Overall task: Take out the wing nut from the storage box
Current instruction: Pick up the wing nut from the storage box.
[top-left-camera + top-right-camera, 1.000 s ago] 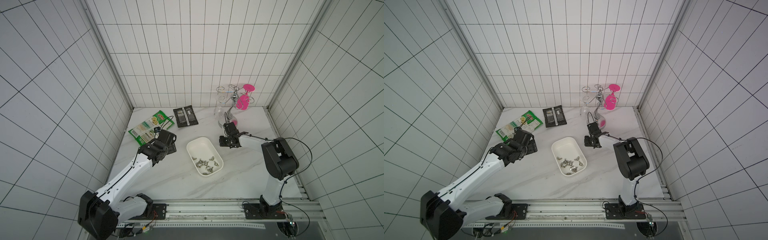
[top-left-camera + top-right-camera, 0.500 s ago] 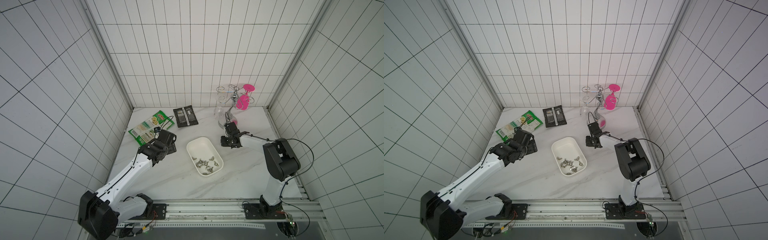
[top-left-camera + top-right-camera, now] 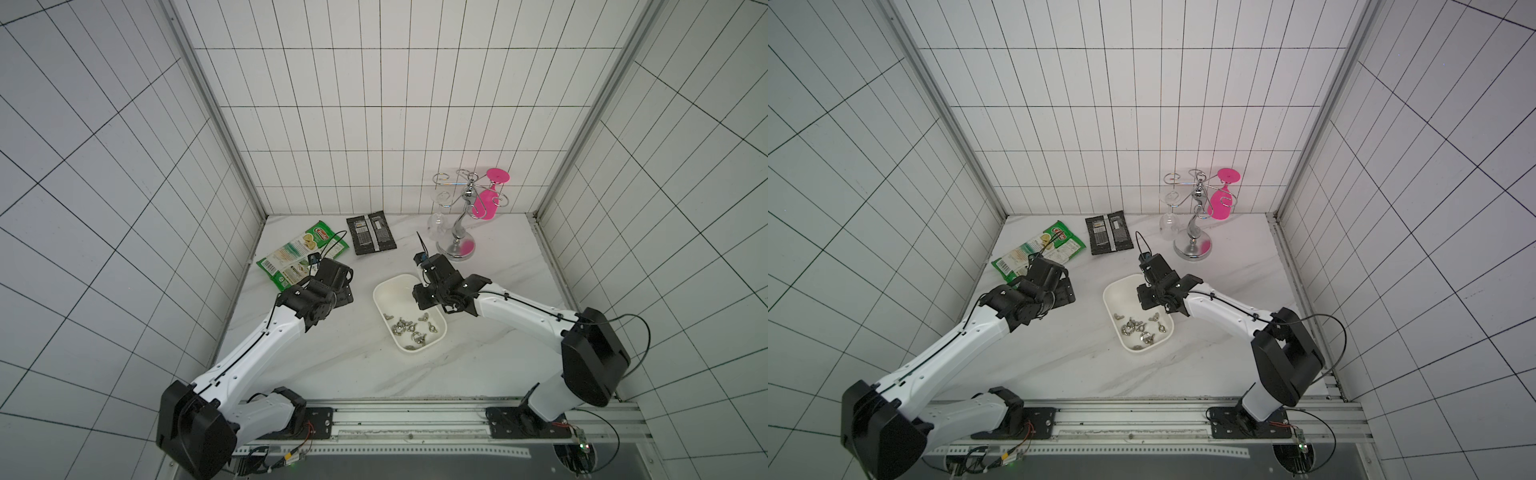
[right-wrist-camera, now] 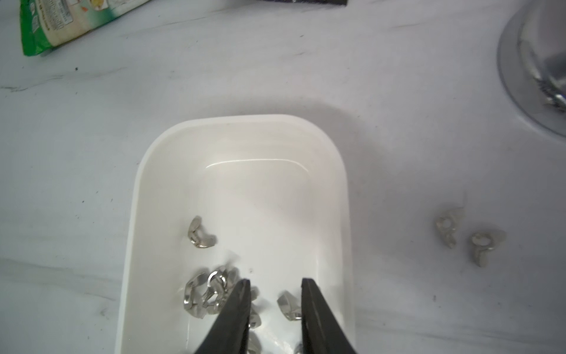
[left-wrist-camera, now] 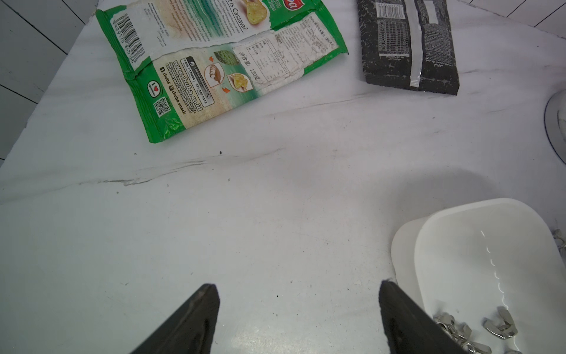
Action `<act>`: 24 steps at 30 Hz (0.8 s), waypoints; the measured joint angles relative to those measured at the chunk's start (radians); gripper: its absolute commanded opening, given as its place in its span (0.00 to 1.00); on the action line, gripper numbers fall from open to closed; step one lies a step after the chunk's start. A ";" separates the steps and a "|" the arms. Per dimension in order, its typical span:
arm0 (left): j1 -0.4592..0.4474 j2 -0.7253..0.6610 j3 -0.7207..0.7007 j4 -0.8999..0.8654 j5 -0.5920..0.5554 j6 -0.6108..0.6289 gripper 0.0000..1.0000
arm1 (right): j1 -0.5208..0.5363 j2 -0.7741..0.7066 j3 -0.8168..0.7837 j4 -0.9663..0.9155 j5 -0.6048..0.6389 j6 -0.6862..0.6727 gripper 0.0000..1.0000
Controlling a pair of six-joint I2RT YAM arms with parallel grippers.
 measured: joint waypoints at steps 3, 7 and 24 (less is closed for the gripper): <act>0.000 0.000 0.000 0.000 0.000 -0.005 0.85 | 0.042 0.032 -0.001 0.003 -0.040 0.007 0.33; 0.000 -0.001 0.000 -0.004 0.000 -0.008 0.85 | 0.079 0.099 -0.001 0.012 -0.060 0.031 0.37; 0.000 -0.027 0.000 -0.010 0.000 -0.011 0.85 | 0.095 0.263 0.015 0.070 -0.068 0.113 0.29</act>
